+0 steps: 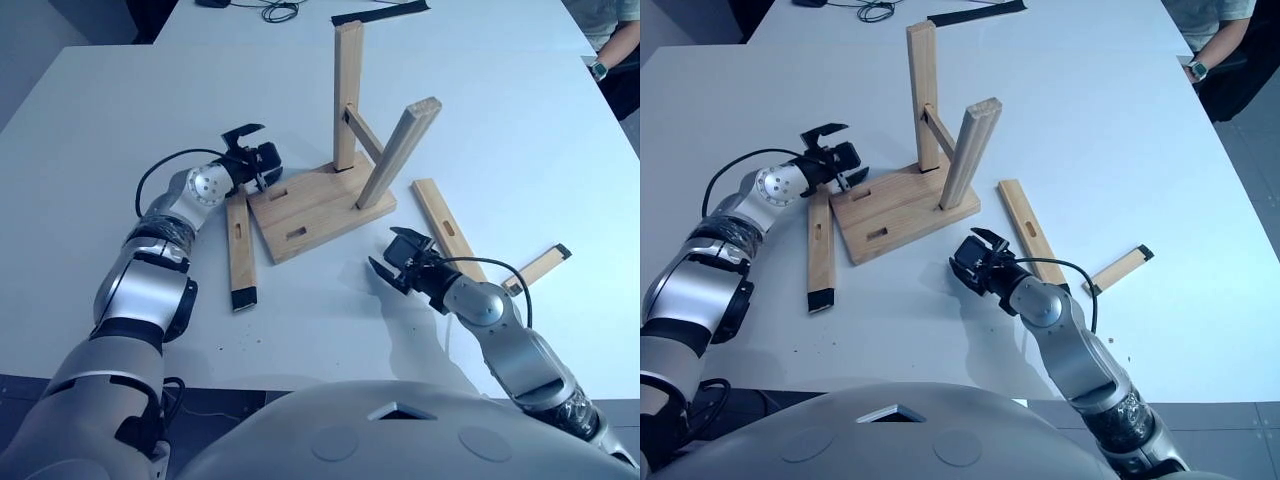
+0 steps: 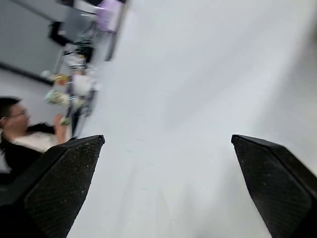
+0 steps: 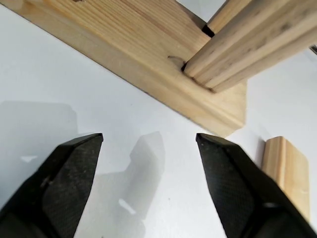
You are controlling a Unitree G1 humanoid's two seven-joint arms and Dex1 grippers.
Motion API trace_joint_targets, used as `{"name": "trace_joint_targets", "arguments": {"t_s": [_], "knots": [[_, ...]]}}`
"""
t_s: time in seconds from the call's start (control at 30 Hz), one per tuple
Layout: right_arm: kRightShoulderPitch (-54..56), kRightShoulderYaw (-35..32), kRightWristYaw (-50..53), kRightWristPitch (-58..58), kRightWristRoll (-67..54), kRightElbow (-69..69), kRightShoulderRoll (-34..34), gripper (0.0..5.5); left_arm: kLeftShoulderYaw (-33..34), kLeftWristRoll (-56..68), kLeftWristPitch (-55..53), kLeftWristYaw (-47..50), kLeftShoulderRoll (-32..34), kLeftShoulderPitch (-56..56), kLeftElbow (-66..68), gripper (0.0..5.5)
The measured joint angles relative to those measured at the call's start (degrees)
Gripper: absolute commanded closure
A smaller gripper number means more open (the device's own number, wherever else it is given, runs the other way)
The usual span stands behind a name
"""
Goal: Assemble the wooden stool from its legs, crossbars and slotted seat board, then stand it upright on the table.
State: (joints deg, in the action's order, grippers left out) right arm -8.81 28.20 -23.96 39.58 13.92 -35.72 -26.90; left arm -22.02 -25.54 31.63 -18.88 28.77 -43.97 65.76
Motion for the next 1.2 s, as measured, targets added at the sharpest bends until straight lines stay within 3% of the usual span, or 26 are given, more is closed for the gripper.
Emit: {"name": "trace_joint_targets", "arguments": {"t_s": [0.3,0.4,0.57,0.8,1.2], "knots": [[0.1,-1.4,2.2,0.2,-0.2,3.8,2.7,2.05,1.1,7.2,8.5,-15.1,0.0,2.2,-2.4,0.72],[0.5,-2.1,3.9,-0.9,-0.1,5.7,4.1,2.05,1.2,10.9,7.8,-22.5,-1.4,5.3,-9.5,0.72],[0.8,-5.1,5.2,-1.7,0.6,7.4,3.4,2.05,2.0,15.7,0.6,-29.9,2.5,13.6,-28.0,0.72],[1.0,-6.2,4.2,-4.1,2.0,8.1,-0.9,2.05,2.8,19.7,-10.2,-33.3,6.7,27.6,-52.5,0.72],[-1.5,-5.5,0.5,-5.0,2.0,4.6,-3.4,2.05,6.1,19.8,-19.2,-32.5,7.9,33.9,-63.2,0.72]]}}
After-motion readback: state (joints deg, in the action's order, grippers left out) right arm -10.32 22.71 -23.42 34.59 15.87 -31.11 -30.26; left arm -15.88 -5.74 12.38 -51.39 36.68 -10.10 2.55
